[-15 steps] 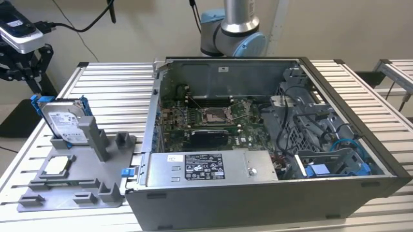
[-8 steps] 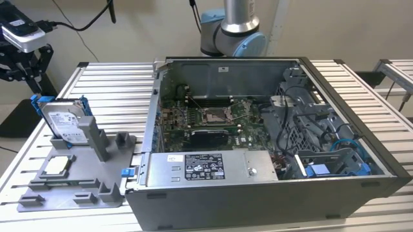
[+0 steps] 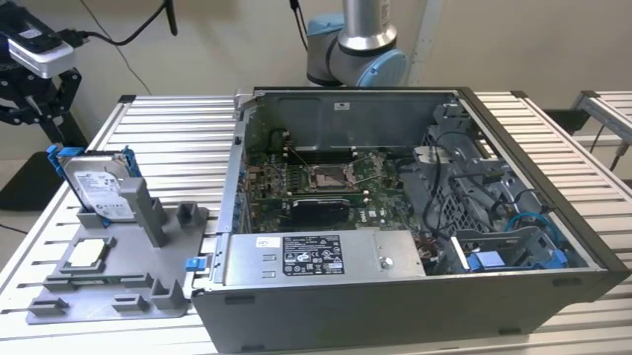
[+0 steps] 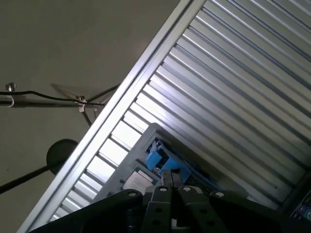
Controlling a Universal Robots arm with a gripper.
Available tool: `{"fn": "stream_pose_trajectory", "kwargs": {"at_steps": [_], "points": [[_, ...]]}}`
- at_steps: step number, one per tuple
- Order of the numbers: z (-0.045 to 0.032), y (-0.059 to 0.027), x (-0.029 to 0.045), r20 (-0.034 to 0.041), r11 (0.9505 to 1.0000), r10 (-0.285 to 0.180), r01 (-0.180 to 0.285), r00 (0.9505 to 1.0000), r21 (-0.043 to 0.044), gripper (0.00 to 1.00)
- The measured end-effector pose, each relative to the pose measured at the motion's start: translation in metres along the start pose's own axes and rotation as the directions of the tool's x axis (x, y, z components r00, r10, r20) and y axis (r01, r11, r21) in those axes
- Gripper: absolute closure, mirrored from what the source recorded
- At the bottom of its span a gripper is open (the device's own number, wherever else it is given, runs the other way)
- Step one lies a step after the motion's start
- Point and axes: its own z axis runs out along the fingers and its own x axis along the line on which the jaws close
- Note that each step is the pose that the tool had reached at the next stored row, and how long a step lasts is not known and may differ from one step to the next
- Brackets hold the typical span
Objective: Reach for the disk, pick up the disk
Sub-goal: 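Pick up the disk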
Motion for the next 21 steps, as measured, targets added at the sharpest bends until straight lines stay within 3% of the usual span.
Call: {"fn": "stream_pose_trajectory", "kwargs": {"at_steps": [5, 10, 16, 21], "points": [[0.0, -0.0001, 0.0, -0.0025, 0.997, -0.077, 0.078, 0.997, 0.0003, 1.0], [0.0, -0.0001, 0.0, -0.0055, 0.9872, -0.16, 0.16, 0.9872, 0.0, 1.0], [0.0, -0.0001, 0.0, -0.0062, 0.9839, -0.179, 0.179, 0.9839, -0.0001, 1.0], [0.0, -0.0001, -0.0001, -0.0076, 0.9703, -0.242, 0.242, 0.9703, 0.0006, 1.0]]}}
